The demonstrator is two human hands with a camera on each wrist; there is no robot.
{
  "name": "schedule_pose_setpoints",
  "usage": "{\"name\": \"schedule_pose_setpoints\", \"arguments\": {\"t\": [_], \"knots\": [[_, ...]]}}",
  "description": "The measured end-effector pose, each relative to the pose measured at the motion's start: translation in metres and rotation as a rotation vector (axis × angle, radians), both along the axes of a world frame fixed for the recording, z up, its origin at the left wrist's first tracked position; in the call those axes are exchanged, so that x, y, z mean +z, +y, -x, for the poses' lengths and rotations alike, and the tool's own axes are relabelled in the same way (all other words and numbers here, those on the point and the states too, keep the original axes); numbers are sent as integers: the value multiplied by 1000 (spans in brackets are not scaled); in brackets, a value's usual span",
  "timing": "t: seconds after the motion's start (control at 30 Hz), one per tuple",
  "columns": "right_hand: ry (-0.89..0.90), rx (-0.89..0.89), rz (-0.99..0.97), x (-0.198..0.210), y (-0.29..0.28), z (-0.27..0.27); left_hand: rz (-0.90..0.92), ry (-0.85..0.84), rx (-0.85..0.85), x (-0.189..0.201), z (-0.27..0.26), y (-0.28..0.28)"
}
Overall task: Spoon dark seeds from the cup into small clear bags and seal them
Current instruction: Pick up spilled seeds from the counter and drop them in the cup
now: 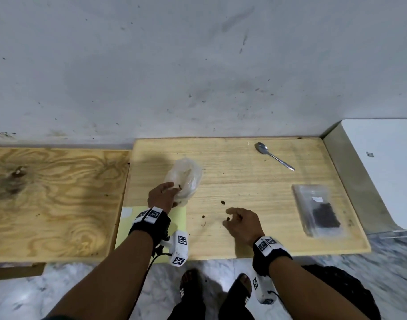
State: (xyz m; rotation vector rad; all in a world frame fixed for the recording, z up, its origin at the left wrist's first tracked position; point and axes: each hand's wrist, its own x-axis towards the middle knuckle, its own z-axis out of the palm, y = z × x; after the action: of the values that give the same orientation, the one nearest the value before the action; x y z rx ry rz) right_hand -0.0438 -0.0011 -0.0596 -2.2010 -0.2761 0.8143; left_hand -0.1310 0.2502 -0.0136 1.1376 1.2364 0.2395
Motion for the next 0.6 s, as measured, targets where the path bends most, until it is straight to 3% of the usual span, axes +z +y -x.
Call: {"name": "schedule_pose_setpoints", "arguments": {"t": [0.13, 0.27, 0.43, 0.5, 0.6], "knots": [[-104, 26, 33, -11, 2, 4, -9, 1, 10, -2, 6, -1], [-37, -68, -69, -14, -1, 7, -2, 5, 36, -3, 4, -1], [-32, 46, -57, -8, -1, 0, 1, -7, 61, -3, -4, -1], [70, -69, -183, -1, 1, -6, 11, -9, 75, -3, -8, 0], [382, -358, -482, 20, 5, -21, 20, -10, 74, -3, -15, 6]]}}
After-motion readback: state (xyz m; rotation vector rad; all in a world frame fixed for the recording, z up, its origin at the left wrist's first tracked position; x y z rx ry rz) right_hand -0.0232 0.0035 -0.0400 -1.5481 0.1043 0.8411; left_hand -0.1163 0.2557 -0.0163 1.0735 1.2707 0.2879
